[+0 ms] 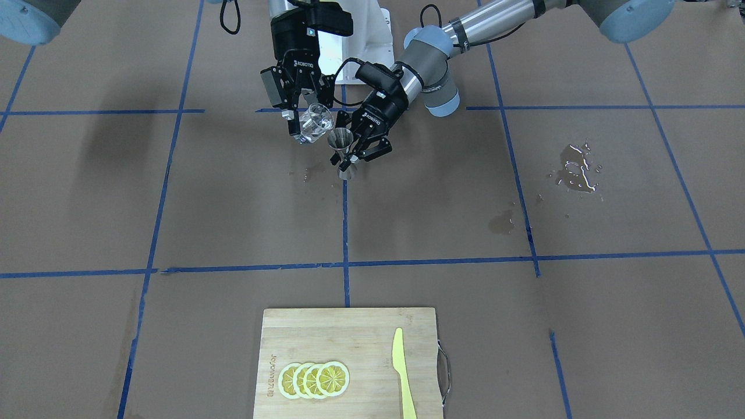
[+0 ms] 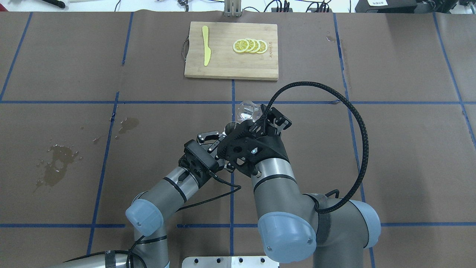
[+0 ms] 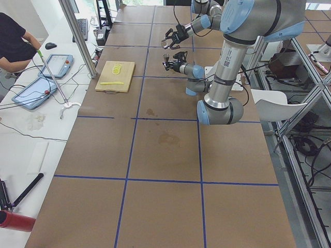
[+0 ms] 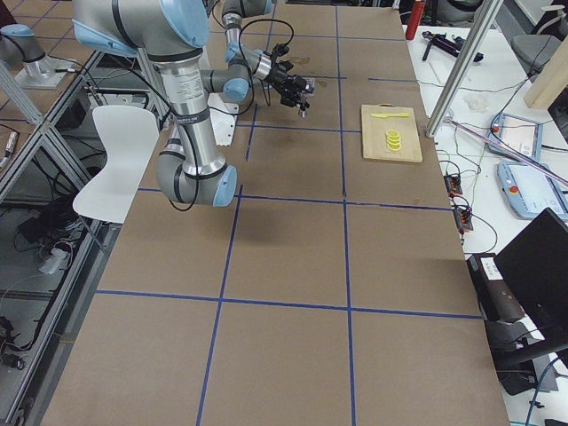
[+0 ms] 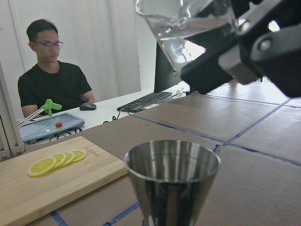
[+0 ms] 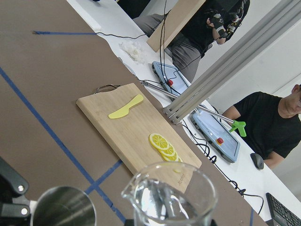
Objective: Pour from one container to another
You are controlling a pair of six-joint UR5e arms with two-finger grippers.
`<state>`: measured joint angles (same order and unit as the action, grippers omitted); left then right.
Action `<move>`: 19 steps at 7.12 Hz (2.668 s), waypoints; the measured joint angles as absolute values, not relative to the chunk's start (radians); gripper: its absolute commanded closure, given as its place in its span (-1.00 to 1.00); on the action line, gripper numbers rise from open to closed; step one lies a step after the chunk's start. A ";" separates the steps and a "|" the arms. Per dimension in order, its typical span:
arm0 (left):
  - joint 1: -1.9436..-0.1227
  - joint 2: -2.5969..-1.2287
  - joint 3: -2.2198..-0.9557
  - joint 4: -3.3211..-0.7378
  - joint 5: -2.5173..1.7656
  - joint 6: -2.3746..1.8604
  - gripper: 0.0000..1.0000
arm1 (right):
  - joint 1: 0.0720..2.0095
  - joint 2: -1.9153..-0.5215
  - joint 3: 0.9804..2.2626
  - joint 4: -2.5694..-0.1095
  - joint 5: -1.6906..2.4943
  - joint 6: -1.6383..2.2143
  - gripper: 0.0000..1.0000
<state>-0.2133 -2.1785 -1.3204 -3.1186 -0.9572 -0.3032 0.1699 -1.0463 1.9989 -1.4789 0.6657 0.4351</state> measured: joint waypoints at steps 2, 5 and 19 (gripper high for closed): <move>-0.213 -2.180 -1.322 -3.119 -0.957 -0.303 1.00 | 0.172 -1.046 1.999 -1.494 0.666 0.400 1.00; -0.213 -2.182 -1.323 -3.119 -0.957 -0.304 1.00 | 0.178 -1.046 1.998 -1.508 0.665 0.327 1.00; -0.213 -2.189 -1.324 -3.119 -0.957 -0.304 1.00 | 0.186 -1.042 1.999 -1.537 0.650 0.043 1.00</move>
<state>-0.2132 -2.1890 -1.3238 -3.1186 -0.9572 -0.3037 0.1856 -1.0420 1.9988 -1.5369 0.6502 0.0431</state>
